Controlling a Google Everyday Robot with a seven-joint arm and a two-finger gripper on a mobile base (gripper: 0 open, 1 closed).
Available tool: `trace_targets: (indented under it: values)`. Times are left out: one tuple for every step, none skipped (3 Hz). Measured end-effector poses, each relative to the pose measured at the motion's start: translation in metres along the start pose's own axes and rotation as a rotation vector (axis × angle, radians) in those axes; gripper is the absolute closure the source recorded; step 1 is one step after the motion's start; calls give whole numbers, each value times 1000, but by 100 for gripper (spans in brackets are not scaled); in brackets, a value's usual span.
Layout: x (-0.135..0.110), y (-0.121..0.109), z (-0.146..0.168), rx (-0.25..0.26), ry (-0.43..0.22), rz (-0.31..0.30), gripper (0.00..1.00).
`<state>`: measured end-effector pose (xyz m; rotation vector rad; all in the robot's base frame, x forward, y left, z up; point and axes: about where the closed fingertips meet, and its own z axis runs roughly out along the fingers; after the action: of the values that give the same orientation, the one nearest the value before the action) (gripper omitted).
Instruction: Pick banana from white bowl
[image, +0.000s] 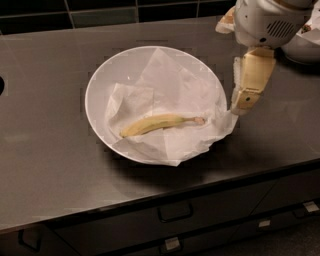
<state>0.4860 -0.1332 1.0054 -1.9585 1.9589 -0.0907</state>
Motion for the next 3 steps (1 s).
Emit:
trace_targets:
  values:
    - [-1,-1,0,3,-1,-1,0]
    - [-14,-4,9,-7,-10,-30,0]
    - [-34,-8,34,-56,-23,-66,0]
